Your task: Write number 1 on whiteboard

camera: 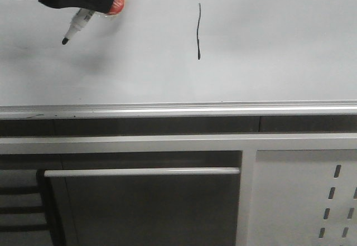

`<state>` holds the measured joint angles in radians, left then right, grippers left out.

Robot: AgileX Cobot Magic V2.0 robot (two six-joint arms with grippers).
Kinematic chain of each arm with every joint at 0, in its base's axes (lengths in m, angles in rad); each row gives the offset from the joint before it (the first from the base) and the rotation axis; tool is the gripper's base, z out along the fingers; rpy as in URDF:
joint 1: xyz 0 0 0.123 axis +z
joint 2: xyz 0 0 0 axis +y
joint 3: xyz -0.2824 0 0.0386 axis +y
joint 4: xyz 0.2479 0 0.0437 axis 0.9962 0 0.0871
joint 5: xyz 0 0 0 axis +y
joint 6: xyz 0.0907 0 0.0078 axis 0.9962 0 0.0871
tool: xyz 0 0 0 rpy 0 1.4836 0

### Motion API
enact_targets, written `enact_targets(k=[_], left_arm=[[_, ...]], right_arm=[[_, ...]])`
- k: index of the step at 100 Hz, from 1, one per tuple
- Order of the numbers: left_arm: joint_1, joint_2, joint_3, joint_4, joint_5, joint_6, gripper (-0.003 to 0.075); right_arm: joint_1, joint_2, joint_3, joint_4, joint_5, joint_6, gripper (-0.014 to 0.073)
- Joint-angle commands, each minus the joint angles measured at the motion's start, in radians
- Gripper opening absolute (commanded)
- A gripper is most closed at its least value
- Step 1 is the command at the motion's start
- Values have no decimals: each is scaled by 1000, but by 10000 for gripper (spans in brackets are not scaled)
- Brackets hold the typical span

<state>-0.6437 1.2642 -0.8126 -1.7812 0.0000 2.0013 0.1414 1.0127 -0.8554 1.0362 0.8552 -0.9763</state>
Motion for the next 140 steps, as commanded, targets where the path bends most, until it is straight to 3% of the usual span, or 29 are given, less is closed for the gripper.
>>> enact_targets(k=[1,36,102,114,140], left_arm=[[-8,-6,-54,-73,-12,7,-20],[-8,84,-105,3,-130,7,-20],[-8,117,-107,30,-203,7,-12],[-8,117,-107,30,-203,7,69],[-8,117,-107,30,-203,7,356]], right_arm=[[-4,-19,-31,47,-18,0,377],[-4,-19,-31,47,-24,0,377],[-4,-19,-31,47,-34,0,377],[-4,-19,-31,47,-34,0,377],[-4,-19,-31,47,-34,0,377]])
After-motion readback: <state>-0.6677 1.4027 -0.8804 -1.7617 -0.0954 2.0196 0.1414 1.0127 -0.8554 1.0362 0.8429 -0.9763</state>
